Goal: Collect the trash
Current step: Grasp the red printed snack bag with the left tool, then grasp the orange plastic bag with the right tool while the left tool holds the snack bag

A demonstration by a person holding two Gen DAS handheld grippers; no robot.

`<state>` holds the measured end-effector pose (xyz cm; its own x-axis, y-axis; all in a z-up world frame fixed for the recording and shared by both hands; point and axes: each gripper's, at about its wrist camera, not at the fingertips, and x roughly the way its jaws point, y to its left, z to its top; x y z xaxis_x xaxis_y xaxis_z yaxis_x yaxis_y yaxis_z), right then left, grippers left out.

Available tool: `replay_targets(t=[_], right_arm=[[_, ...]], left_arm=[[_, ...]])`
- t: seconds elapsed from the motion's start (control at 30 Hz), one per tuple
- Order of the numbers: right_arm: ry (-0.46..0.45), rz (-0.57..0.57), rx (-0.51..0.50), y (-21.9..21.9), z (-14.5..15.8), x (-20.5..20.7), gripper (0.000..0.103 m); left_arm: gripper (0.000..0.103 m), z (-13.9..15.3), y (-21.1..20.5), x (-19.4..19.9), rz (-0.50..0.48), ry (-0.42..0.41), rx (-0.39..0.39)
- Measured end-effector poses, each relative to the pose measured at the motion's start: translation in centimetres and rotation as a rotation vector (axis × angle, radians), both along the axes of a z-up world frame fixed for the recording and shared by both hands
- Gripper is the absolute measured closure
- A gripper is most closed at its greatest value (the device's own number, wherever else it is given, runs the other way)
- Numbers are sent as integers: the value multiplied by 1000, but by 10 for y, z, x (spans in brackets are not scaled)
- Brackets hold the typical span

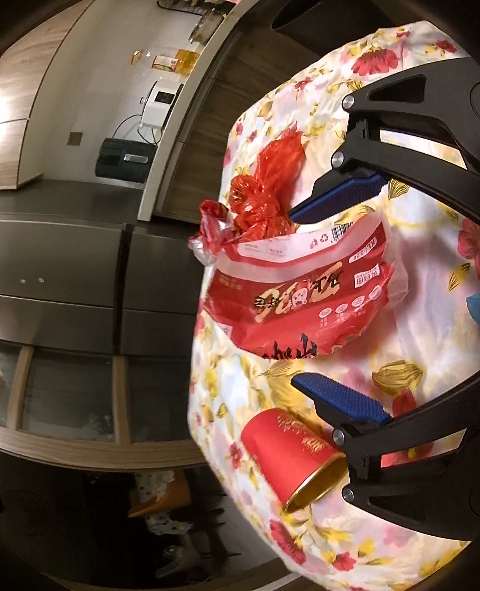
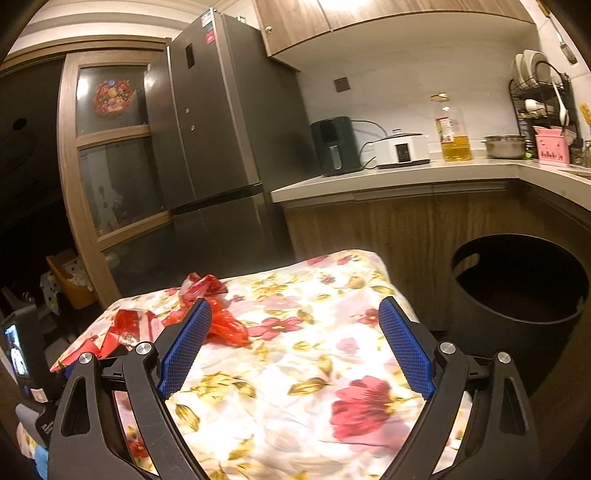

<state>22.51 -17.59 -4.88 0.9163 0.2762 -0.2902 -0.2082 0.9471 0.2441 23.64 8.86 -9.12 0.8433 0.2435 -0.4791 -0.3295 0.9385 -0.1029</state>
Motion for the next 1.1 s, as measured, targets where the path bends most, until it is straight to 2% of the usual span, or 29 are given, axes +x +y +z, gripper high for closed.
replay_targets(t=[0.2, 0.27, 0.33, 0.43, 0.53, 0.7, 1.1], right_arm=[[6, 30, -10, 18, -3, 8, 14], [10, 35, -11, 22, -4, 12, 14], [15, 41, -10, 27, -6, 17, 14], [23, 53, -18, 38, -10, 25, 14], [31, 66, -35, 51, -14, 36, 14], [61, 80, -67, 72, -24, 61, 17], [138, 86, -123, 115, -52, 110, 27]], left_arm=[[46, -12, 12, 12, -31, 60, -85], [55, -16, 15, 14, -46, 68, -113], [70, -18, 16, 15, -63, 73, -136], [85, -21, 15, 17, -85, 78, -149], [93, -22, 12, 16, -101, 70, -148], [96, -16, 12, 6, -116, 17, -158], [96, 11, 18, -23, -118, -81, -110]])
